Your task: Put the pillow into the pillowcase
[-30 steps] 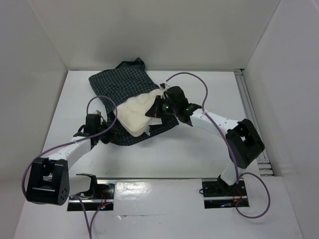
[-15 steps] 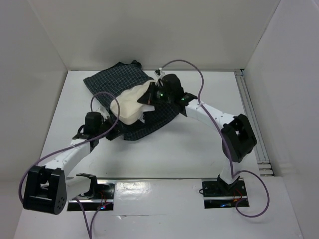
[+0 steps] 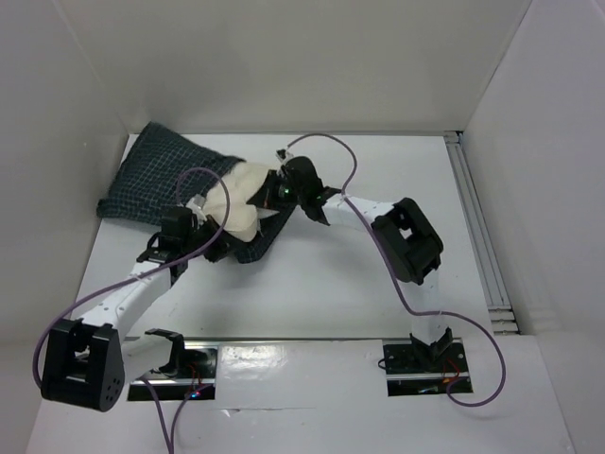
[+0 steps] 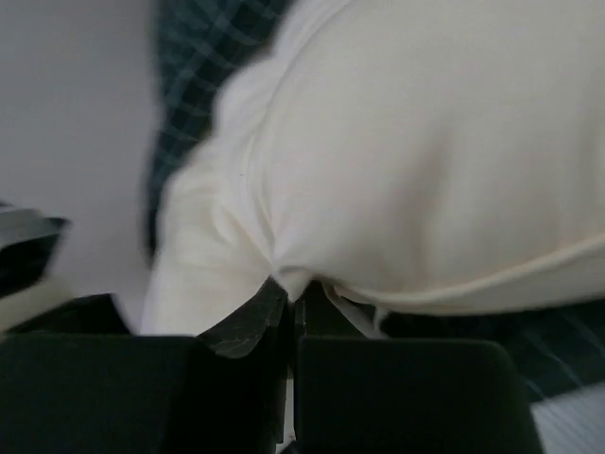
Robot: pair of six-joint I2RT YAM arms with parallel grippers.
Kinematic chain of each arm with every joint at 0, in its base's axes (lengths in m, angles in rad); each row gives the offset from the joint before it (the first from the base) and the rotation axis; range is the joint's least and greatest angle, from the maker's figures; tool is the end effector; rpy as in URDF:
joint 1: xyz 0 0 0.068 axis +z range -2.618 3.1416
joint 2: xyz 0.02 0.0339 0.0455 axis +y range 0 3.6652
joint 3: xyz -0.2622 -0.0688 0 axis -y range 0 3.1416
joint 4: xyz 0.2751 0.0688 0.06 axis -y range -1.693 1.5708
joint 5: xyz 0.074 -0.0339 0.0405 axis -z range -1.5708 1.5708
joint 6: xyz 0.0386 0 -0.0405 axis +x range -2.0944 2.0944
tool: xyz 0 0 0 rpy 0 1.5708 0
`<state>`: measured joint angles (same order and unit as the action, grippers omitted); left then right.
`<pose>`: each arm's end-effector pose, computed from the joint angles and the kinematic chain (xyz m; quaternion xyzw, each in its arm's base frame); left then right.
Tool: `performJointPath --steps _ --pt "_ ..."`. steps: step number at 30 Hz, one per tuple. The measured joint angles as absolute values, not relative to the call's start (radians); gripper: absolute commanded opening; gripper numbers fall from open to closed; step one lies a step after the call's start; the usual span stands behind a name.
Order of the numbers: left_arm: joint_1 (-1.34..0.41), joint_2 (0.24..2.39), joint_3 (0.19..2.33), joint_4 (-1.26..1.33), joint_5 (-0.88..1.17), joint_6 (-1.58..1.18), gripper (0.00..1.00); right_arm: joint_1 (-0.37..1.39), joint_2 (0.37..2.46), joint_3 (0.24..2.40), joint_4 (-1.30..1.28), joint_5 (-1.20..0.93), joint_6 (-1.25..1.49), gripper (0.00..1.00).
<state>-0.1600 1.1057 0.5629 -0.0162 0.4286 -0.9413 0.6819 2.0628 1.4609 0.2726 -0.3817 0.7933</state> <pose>0.2556 -0.0575 0.1993 -0.2302 0.8296 -0.4063 0.3062 0.3857 0.3317 0.2028 -0.0657 0.8036 0.4983 0.3189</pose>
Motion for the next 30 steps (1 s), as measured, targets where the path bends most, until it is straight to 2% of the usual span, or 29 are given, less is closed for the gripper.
performJointPath --steps 1,2,4,6,7,8,11,13,14,16,17,20,21,22,23,24,25,26,27,30 --pt "-0.159 1.105 0.563 -0.033 0.432 -0.940 0.00 0.678 2.084 1.446 0.254 -0.378 0.795 0.00" --pt "-0.159 1.104 0.566 -0.046 0.441 -0.933 0.09 0.673 2.105 1.437 0.228 -0.379 0.796 0.00" --pt "-0.165 1.103 0.593 -0.095 0.471 -0.907 0.34 0.670 2.128 1.431 0.216 -0.387 0.802 0.00" --pt "-0.172 1.101 0.657 -0.161 0.530 -0.885 0.65 0.672 2.127 1.431 0.212 -0.397 0.794 0.00" --pt "-0.176 1.099 0.688 -0.176 0.549 -0.865 0.69 0.676 2.127 1.430 0.214 -0.396 0.790 0.00" --pt "-0.180 1.093 0.731 -0.194 0.570 -0.855 0.72 0.678 2.126 1.428 0.216 -0.396 0.786 0.00" --pt "-0.175 1.058 0.839 -0.256 0.604 -0.813 0.70 0.678 2.113 1.398 0.217 -0.400 0.772 0.00" --pt "-0.158 1.032 0.904 -0.318 0.605 -0.777 0.61 0.678 2.102 1.380 0.218 -0.404 0.761 0.00" --pt "-0.146 1.026 0.942 -0.370 0.596 -0.754 0.48 0.678 2.095 1.372 0.218 -0.406 0.756 0.00" --pt "-0.126 1.027 1.018 -0.450 0.556 -0.712 0.40 0.678 2.074 1.351 0.216 -0.412 0.740 0.00" --pt "-0.114 1.032 1.055 -0.484 0.522 -0.690 0.38 0.678 2.061 1.338 0.213 -0.416 0.734 0.00" --pt "-0.097 1.071 1.143 -0.556 0.445 -0.652 0.51 0.684 2.004 1.282 0.200 -0.426 0.717 0.00" --pt "-0.094 1.093 1.164 -0.570 0.425 -0.646 0.55 0.688 1.988 1.269 0.192 -0.427 0.712 0.04" --pt "-0.094 1.121 1.180 -0.580 0.408 -0.635 0.61 0.696 1.972 1.259 0.181 -0.427 0.703 0.14" --pt "-0.094 1.150 1.194 -0.591 0.393 -0.629 0.62 0.707 1.963 1.256 0.163 -0.427 0.690 0.23" --pt "-0.095 1.181 1.205 -0.601 0.377 -0.627 0.64 0.723 1.952 1.256 0.132 -0.422 0.672 0.37" --pt "-0.098 1.210 1.212 -0.610 0.361 -0.625 0.66 0.735 1.941 1.255 0.100 -0.414 0.659 0.67" --pt "-0.103 1.243 1.221 -0.624 0.339 -0.621 0.68 0.744 1.922 1.247 0.067 -0.399 0.646 0.75" --pt "-0.112 1.271 1.230 -0.635 0.312 -0.612 0.68 0.752 1.888 1.223 0.036 -0.381 0.624 0.81" --pt "-0.174 1.351 1.274 -0.680 0.224 -0.587 0.70 0.719 1.735 1.155 -0.079 -0.315 0.575 0.81"
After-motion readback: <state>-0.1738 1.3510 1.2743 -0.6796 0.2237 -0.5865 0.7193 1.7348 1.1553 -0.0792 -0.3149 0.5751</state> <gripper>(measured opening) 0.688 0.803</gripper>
